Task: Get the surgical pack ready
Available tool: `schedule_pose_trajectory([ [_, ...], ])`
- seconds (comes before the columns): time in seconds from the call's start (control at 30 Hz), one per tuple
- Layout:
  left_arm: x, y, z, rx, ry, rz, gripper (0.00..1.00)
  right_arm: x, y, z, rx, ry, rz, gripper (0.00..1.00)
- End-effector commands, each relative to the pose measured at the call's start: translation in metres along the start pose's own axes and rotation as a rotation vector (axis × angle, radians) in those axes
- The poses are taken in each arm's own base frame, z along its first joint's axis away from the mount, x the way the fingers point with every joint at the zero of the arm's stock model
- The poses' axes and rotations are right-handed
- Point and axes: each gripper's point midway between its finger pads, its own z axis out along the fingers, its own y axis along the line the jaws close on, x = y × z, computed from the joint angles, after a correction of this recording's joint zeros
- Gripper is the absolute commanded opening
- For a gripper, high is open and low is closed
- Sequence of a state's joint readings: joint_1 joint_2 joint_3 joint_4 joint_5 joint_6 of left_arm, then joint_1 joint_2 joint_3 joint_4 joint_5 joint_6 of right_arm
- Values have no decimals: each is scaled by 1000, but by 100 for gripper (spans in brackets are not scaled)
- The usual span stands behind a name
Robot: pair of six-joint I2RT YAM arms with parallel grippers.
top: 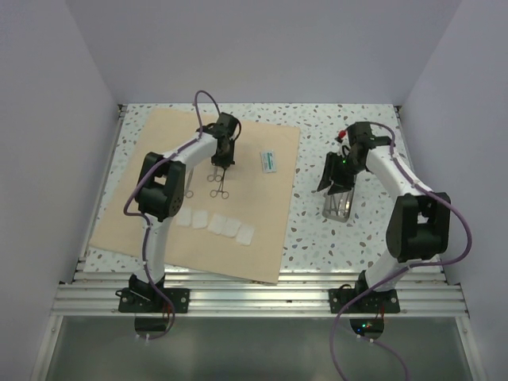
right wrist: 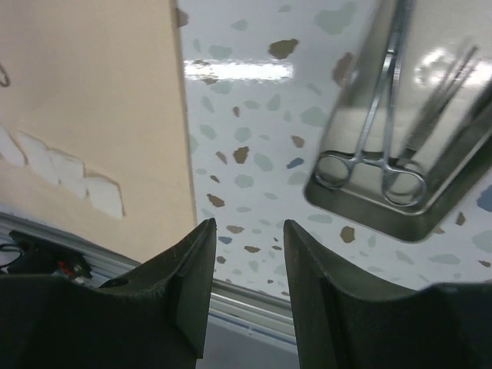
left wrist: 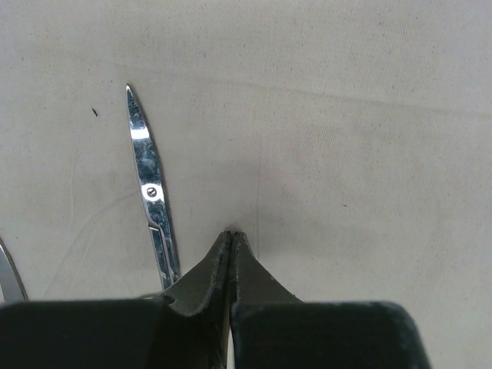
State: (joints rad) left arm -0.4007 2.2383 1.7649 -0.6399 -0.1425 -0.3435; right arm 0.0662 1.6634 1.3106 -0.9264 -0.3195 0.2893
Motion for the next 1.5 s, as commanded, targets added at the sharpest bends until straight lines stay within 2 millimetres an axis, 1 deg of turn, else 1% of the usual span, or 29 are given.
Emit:
schedule_pose_trajectory([
  [0.0, 2, -6, -17, 16, 24, 24, 0, -14, 51, 7, -142, -65, -52, 44],
  [0.03, 5, -7, -21, 18, 42, 23, 0, -17, 72, 14, -208, -96, -69, 44],
  [0.1, -2, -9, -32, 33, 28, 17, 0, -20, 93, 19, -269, -128, -83, 43],
  [0.13, -3, -10, -36, 38, 26, 9, 0, -23, 113, 25, -316, -159, -103, 42],
  [0.17, -6, -10, -43, 45, 18, 6, 0, -25, 124, 27, -342, -175, -115, 41],
  [0.2, -4, -11, -47, 48, 28, 6, 0, -25, 133, 36, -358, -179, -127, 40],
  [0.23, -5, -12, -50, 55, 29, -2, 0, -20, 148, 43, -378, -179, -137, 38],
  [0.27, -5, -12, -54, 58, 28, -2, 0, -27, 161, 49, -414, -218, -156, 38],
  [0.3, -2, -11, -56, 60, 37, 0, 0, -25, 167, 63, -426, -206, -158, 37],
  [0.33, -2, -11, -57, 60, 37, 0, 0, -23, 186, 70, -468, -221, -173, 37],
  [0.37, -2, -10, -60, 59, 34, -1, 0, -23, 194, 76, -483, -232, -178, 38],
  [0.4, 1, -8, -60, 58, 40, -4, 0, -23, 197, 89, -488, -232, -175, 40],
  [0.43, 2, -8, -61, 60, 44, -6, 0, -17, 205, 97, -500, -221, -152, 40],
  [0.47, 2, -8, -65, 65, 38, -7, 0, -24, 216, 99, -543, -261, -150, 41],
  [0.5, 3, -8, -66, 66, 41, -10, 0, -24, 222, 105, -569, -259, -135, 42],
  [0.53, 4, -8, -68, 68, 42, -13, 0, -17, 228, 118, -593, -225, -104, 43],
  [0.6, 3, -7, -72, 72, 37, -18, 0, -18, 242, 124, -640, -247, -116, 48],
  [0.63, 2, -7, -75, 81, 34, -23, 0, -12, 251, 134, -655, -241, -126, 50],
  [0.7, 4, -5, -76, 81, 43, -28, 0, -8, 261, 141, -683, -233, -138, 53],
  [0.73, 4, -5, -77, 82, 43, -30, 0, -4, 268, 149, -707, -222, -141, 54],
  [0.8, 6, -4, -79, 81, 41, -30, 0, 3, 277, 155, -724, -215, -149, 54],
  [0.83, 7, -5, -78, 85, 41, -31, 0, 2, 282, 155, -737, -228, -154, 54],
  [0.9, 9, -4, -79, 88, 40, -29, 0, 9, 287, 162, -744, -213, -161, 54],
  [0.93, 10, -4, -80, 89, 39, -29, 0, 9, 292, 161, -757, -212, -162, 54],
  [0.97, 12, -3, -79, 86, 43, -28, 0, 13, 294, 166, -758, -206, -165, 54],
  [1.07, 14, -3, -80, 87, 43, -27, 0, 13, 300, 168, -766, -209, -169, 53],
  [1.2, 11, -4, -82, 97, 32, -29, 0, 17, 306, 177, -772, -200, -164, 52],
  [1.37, 9, -7, -82, 105, 28, -36, 0, 21, 312, 182, -783, -193, -153, 47],
  [1.47, 6, -8, -83, 111, 24, -40, 0, 23, 313, 185, -787, -188, -139, 38],
])
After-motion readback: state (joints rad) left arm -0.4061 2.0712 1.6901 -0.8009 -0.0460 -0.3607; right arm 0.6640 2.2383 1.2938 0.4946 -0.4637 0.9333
